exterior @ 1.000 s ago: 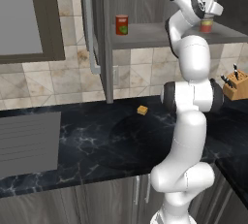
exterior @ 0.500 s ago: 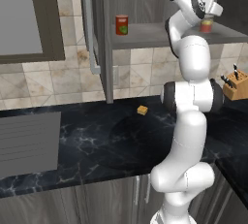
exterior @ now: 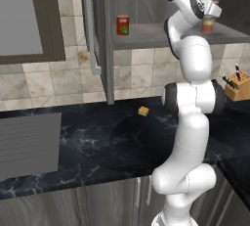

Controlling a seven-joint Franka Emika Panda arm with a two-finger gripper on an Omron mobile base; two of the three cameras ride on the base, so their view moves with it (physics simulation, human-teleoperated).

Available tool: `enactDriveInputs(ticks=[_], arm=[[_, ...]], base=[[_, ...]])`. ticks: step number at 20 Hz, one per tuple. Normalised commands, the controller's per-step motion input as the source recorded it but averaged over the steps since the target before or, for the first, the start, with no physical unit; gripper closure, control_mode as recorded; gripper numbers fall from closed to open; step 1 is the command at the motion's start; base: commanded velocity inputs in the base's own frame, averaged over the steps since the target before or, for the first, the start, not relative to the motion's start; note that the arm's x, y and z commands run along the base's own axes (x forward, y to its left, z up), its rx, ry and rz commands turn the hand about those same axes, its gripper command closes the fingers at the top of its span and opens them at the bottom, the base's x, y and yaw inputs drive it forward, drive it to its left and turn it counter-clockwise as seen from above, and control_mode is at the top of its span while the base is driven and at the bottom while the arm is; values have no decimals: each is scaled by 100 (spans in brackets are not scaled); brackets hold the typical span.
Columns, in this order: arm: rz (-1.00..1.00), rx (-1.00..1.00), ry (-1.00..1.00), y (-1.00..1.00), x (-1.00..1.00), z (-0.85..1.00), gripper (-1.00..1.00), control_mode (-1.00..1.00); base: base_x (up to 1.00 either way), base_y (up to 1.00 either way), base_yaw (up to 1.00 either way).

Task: Stack two cans on top of the other two cans in the cabinet.

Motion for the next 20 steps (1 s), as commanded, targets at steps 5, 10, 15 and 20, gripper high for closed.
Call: enactDriveInputs(ticks=[5, 10, 15, 20], arm=[[0, -1, 0, 26, 0, -1, -100, -100], [0, 0, 0, 36, -2, 0, -100, -100], [2, 0, 0, 39, 1, -1, -100, -100], [23, 1, 3, 46, 2, -2, -100, -100]], base=[[0, 0, 0], [0, 0, 0], [0, 0, 0], [0, 0, 0]])
